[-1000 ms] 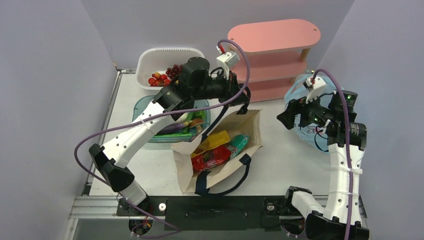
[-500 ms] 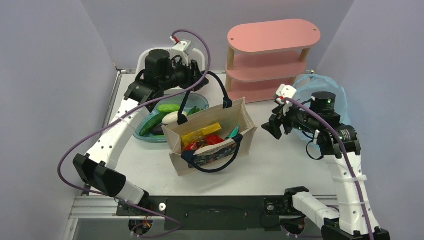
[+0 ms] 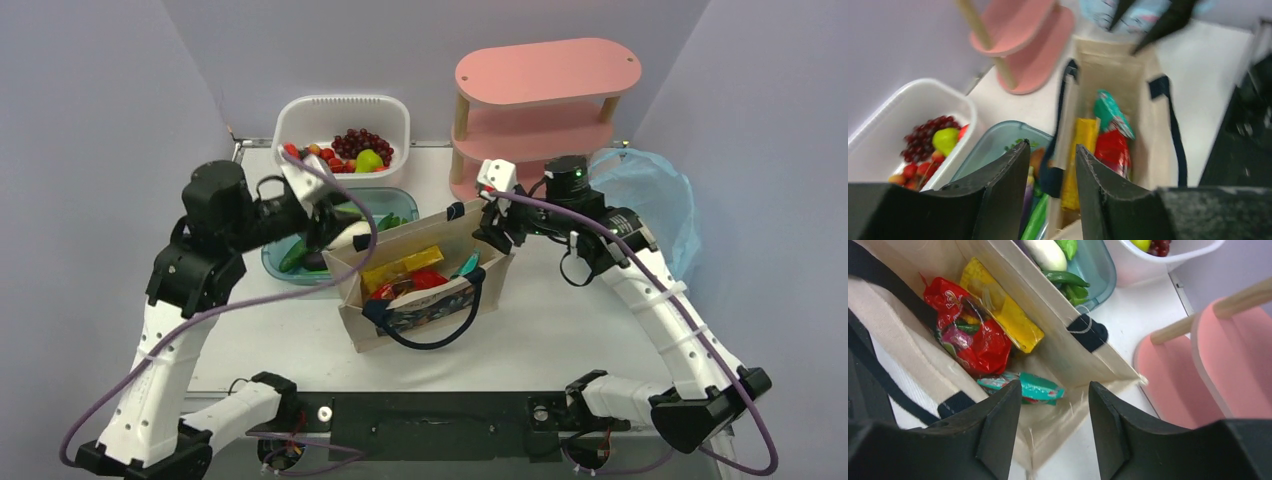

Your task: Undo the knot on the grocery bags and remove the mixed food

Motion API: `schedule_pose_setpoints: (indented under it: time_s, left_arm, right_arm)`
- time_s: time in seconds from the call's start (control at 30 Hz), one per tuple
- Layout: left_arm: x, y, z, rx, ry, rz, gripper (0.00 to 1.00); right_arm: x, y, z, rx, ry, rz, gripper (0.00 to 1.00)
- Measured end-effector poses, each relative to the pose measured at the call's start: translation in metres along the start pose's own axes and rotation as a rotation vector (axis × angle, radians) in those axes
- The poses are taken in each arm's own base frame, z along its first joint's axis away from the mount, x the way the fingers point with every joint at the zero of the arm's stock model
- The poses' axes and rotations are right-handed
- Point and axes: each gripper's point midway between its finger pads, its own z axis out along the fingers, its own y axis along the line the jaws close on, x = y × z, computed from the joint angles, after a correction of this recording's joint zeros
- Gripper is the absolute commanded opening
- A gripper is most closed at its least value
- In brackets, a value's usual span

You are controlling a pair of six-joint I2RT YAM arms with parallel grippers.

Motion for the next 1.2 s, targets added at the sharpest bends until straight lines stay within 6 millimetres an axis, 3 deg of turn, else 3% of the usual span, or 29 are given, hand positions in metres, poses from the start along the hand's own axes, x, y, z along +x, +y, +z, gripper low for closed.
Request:
schedule_pose_setpoints:
  time_s: [0.13, 0.23, 0.33, 0.43, 0.5, 0.67, 0.9, 1.2]
  left_arm:
    - [0.037, -0.066, 0.008, 0.224, 0.050, 0.150, 0.32]
    - [0.091, -0.106, 0.016, 0.382, 0.173, 0.230, 0.32]
    - [0.151, -0.131, 0.013, 0.502, 0.325, 0.270, 0.32]
    - [0.183, -0.151, 0.002, 0.595, 0.395, 0.329, 0.32]
    - [0.189, -0.162, -0.005, 0.646, 0.395, 0.391, 0.32]
    - [0.198, -0.178, -0.017, 0.730, 0.367, 0.522, 0.32]
    - [0.208, -0.187, -0.018, 0.767, 0.354, 0.615, 0.32]
    - [0.207, -0.184, -0.014, 0.754, 0.342, 0.639, 0.31]
  right_arm:
    - [0.012, 0.008, 0.029, -0.051, 0.038, -0.039, 0.42]
    - [0.037, 0.023, 0.041, -0.104, 0.100, -0.076, 0.42]
    - [0.063, 0.043, 0.042, -0.160, 0.165, -0.126, 0.43]
    - [0.076, 0.066, 0.039, -0.212, 0.192, -0.215, 0.51]
    - [0.076, 0.078, 0.035, -0.240, 0.193, -0.277, 0.56]
    - [0.073, 0.092, 0.042, -0.286, 0.196, -0.357, 0.56]
    - [0.069, 0.096, 0.083, -0.315, 0.204, -0.428, 0.48]
    - [0.055, 0.085, 0.112, -0.231, 0.159, -0.588, 0.50]
